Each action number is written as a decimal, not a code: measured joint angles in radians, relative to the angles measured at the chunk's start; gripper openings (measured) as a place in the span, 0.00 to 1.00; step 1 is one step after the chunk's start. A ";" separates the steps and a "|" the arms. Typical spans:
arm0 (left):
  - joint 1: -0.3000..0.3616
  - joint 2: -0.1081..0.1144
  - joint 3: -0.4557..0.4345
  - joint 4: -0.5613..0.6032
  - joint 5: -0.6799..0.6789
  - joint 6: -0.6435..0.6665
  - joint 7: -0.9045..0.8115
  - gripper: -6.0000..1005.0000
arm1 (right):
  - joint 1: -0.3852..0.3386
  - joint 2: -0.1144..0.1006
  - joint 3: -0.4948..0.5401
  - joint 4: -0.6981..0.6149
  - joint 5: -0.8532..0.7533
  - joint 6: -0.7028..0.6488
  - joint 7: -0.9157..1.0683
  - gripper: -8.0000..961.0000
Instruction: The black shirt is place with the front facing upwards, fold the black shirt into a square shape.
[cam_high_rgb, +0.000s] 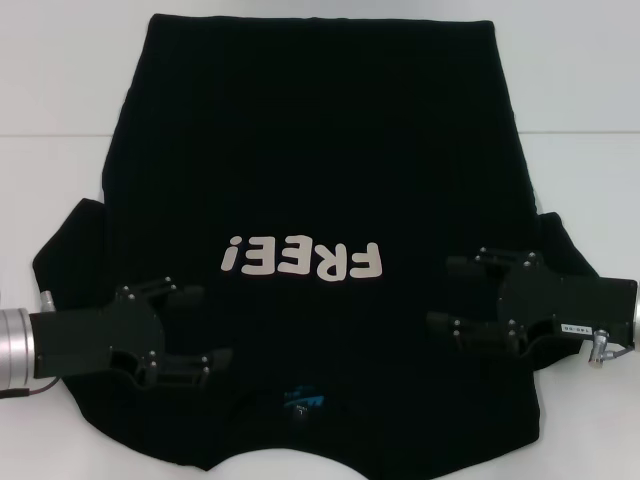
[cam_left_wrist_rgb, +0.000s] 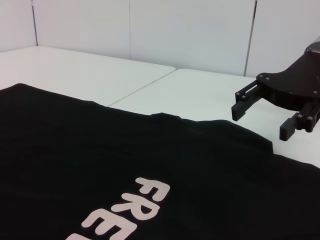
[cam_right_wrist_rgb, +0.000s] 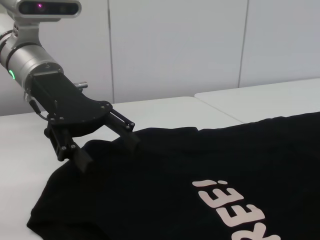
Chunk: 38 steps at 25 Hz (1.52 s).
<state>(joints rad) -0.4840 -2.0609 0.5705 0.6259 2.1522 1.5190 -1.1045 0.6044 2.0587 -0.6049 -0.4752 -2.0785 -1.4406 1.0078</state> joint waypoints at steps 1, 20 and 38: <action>0.000 0.000 0.001 0.000 0.000 0.000 0.000 0.93 | 0.000 0.000 0.000 0.000 0.000 0.001 0.000 0.84; -0.049 0.054 -0.047 -0.010 -0.005 0.015 -0.468 0.93 | 0.000 0.000 -0.001 0.000 0.001 0.027 0.051 0.84; -0.128 0.242 -0.097 -0.025 0.285 -0.154 -1.370 0.92 | 0.002 0.012 -0.051 -0.002 0.000 0.056 0.081 0.84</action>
<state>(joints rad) -0.6121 -1.8185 0.4736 0.6007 2.4371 1.3649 -2.4745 0.6067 2.0707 -0.6560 -0.4768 -2.0786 -1.3850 1.0891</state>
